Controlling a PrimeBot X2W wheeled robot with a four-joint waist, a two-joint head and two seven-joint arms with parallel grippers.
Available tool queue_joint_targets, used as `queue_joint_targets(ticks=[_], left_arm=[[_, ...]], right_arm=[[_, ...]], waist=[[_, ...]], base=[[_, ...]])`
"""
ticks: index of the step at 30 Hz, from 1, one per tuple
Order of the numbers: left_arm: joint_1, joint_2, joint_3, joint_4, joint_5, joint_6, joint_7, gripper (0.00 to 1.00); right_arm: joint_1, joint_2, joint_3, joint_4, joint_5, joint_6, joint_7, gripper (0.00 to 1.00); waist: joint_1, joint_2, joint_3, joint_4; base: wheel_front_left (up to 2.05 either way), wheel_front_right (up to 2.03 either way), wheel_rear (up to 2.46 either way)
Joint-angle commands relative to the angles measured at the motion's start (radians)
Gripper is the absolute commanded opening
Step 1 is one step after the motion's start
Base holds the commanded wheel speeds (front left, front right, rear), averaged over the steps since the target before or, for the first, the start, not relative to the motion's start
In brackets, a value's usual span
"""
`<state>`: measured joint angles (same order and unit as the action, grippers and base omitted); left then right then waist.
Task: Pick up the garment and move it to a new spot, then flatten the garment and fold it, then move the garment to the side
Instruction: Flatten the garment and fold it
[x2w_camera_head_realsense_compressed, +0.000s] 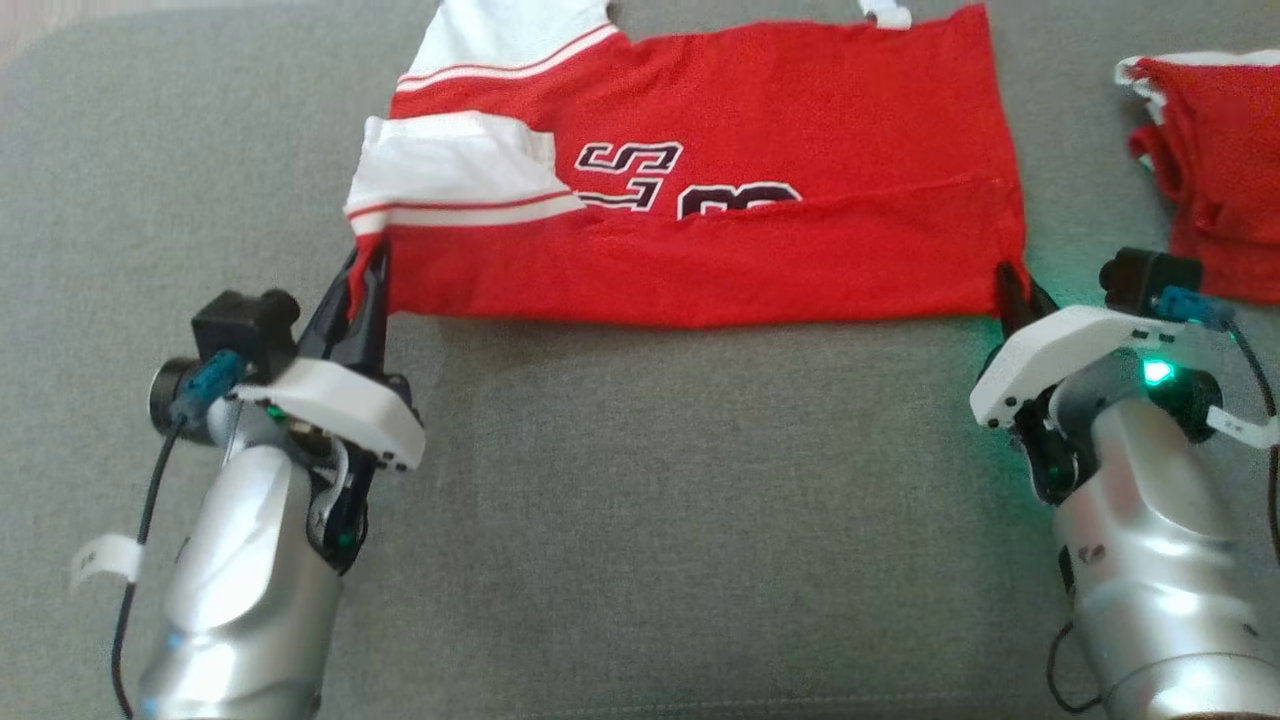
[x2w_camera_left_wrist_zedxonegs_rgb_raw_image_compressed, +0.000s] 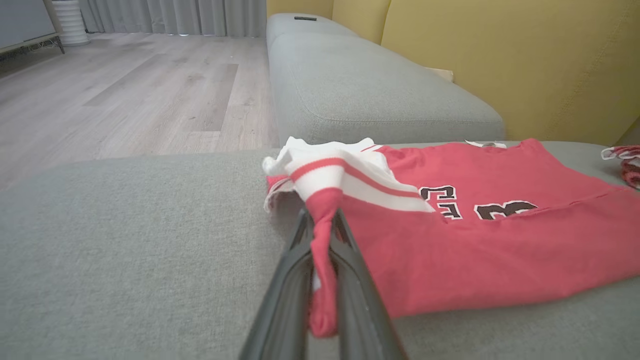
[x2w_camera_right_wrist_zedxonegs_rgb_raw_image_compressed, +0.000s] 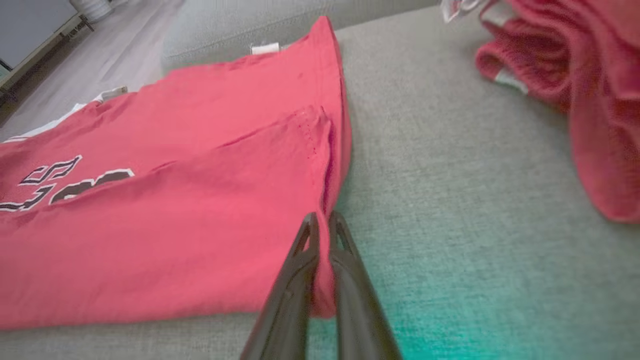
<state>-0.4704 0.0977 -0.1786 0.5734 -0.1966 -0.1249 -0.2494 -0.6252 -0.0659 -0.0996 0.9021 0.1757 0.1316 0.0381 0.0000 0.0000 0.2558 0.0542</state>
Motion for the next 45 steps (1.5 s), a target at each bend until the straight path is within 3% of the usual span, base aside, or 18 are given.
queue_joint_targets(ticks=[1, 13, 29, 30, 31, 32, 33, 40, 45], left_arm=[[0.006, 0.038, 0.038, -0.020, -0.006, -0.006, -0.012, 0.00], [0.119, 0.041, 0.037, -0.004, -0.030, -0.006, -0.012, 0.00], [0.334, 0.072, -0.057, -0.067, -0.141, -0.006, 0.038, 0.00], [0.336, 0.074, -0.059, -0.073, -0.145, -0.006, 0.044, 0.00], [0.336, 0.078, -0.060, -0.078, -0.143, -0.004, 0.048, 0.30], [0.335, 0.080, -0.061, -0.084, -0.142, -0.002, 0.052, 0.73], [0.332, 0.083, -0.060, -0.089, -0.141, 0.003, 0.054, 1.00], [0.280, 0.091, -0.029, -0.156, -0.137, 0.049, 0.026, 1.00], [0.205, 0.096, 0.002, -0.229, -0.134, 0.058, 0.000, 1.00]], right_arm=[[0.001, 0.008, 0.025, -0.027, -0.018, -0.001, -0.025, 0.00], [0.144, -0.045, 0.042, -0.156, 0.016, -0.001, -0.009, 0.00], [0.459, -0.031, -0.020, -0.476, 0.102, -0.001, 0.241, 0.00], [0.472, -0.028, -0.025, -0.497, 0.100, -0.001, 0.253, 1.00], [0.482, -0.023, -0.033, -0.519, 0.100, -0.001, 0.258, 1.00], [0.489, -0.020, -0.037, -0.541, 0.099, -0.001, 0.261, 1.00], [0.491, -0.017, -0.044, -0.564, 0.098, -0.001, 0.259, 1.00], [0.450, 0.002, -0.070, -0.707, 0.089, -0.001, 0.189, 1.00], [0.390, 0.007, -0.057, -0.757, 0.083, -0.001, 0.118, 1.00]], waist=[[0.0000, 0.0000, -0.022, -0.010], [0.0000, 0.0000, -0.147, -0.031], [0.0000, 0.0000, -0.251, -0.051], [0.0000, 0.0000, -0.250, -0.051], [0.0000, 0.0000, -0.249, -0.052], [0.0000, 0.0000, -0.246, -0.053], [0.0000, 0.0000, -0.243, -0.055], [0.0000, 0.0000, -0.199, -0.071], [0.0000, 0.0000, -0.150, -0.089]], base=[[0.00, 0.00, 0.00], [0.00, 0.00, 0.00], [0.00, 0.00, 0.00], [0.00, 0.00, 0.00], [0.00, 0.00, 0.00], [0.00, 0.00, 0.00], [0.00, 0.00, 0.00], [0.00, 0.00, 0.00], [0.00, 0.00, 0.00]])
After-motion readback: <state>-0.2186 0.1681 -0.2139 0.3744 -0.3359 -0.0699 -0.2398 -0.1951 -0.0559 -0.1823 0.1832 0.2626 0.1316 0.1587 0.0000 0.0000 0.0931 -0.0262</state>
